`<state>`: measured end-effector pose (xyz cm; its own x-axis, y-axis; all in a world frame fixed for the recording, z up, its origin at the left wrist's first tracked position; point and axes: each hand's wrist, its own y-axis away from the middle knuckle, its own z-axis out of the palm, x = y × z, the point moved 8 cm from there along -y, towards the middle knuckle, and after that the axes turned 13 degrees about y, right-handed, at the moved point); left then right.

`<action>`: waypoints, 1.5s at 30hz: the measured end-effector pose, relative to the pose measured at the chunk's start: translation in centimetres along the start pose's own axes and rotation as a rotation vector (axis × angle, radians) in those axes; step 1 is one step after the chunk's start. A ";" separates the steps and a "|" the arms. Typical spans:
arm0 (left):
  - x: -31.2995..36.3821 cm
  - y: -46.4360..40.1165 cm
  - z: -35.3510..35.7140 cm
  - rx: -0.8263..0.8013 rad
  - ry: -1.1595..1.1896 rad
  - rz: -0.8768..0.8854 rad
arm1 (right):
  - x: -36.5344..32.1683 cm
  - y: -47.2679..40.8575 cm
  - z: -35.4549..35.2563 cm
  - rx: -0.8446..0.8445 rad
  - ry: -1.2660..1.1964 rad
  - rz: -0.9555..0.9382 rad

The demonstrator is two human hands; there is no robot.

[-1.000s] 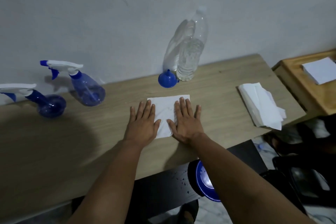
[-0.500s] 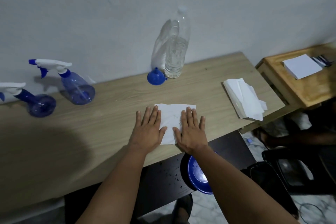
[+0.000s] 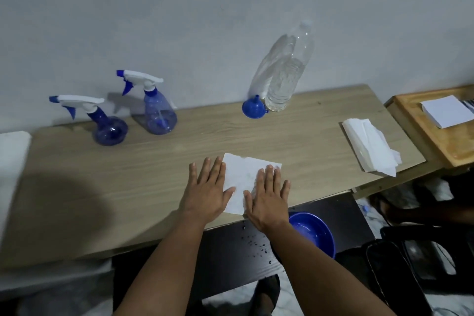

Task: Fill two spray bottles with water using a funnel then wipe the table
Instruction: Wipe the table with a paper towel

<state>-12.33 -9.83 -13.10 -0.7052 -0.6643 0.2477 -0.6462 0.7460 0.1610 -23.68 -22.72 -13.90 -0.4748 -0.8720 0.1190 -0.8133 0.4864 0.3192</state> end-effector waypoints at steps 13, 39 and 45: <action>-12.5 7.2 -2.9 0.052 -0.040 -0.153 | -14.8 0.2 -2.1 0.027 -0.004 -0.167; -36.3 22.9 -6.8 0.224 -0.030 -0.484 | -44.7 1.3 -5.2 0.064 0.102 -0.660; -35.2 21.9 -5.4 0.166 0.042 -0.271 | -44.3 1.7 -5.1 0.096 0.103 -0.681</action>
<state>-0.04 30.14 -13.17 -0.4907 -0.8327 0.2567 -0.8500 0.5222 0.0694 -2.28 16.48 -13.87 0.1826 -0.9831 0.0119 -0.9472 -0.1726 0.2701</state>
